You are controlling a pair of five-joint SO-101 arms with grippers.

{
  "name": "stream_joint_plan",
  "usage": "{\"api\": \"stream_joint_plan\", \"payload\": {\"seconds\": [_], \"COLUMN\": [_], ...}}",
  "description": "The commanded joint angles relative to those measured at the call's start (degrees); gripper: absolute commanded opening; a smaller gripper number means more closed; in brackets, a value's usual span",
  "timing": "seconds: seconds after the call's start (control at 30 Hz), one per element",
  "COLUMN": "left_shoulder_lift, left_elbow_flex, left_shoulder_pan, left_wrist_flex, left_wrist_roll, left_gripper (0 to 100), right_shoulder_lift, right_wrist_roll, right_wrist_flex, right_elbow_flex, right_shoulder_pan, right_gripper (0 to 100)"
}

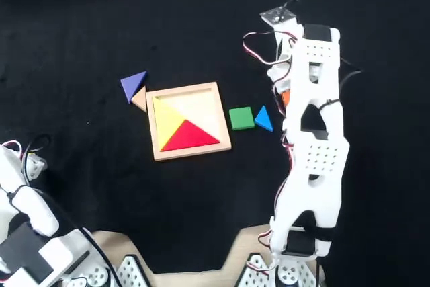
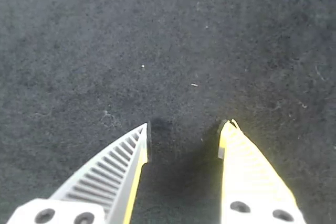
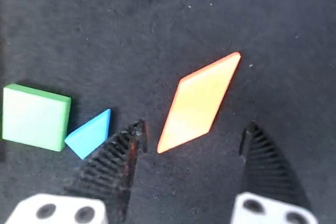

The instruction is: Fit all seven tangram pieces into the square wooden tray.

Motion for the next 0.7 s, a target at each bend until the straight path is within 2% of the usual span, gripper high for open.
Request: {"api": "stream_joint_plan", "payload": {"seconds": [0.0, 0.37, 0.67], "left_shoulder_lift": [-0.26, -0.26, -0.26], "left_elbow_flex": [-0.48, -0.48, -0.57], "left_shoulder_pan": [0.75, 0.75, 0.75], "left_wrist_flex": [0.35, 0.35, 0.35], "left_wrist_roll": [-0.62, -0.62, -0.62], "left_gripper": [23, 23, 23], "right_shoulder_lift": [0.48, 4.97, 5.32], "right_wrist_roll": [0.53, 0.53, 0.53], "right_wrist_flex": [-0.26, -2.37, 2.11], "right_elbow_flex": [-1.80, -1.89, -9.27], "right_shoulder_pan": [-1.14, -1.14, -1.85], "right_gripper": [26.7, 26.6, 26.6]}}
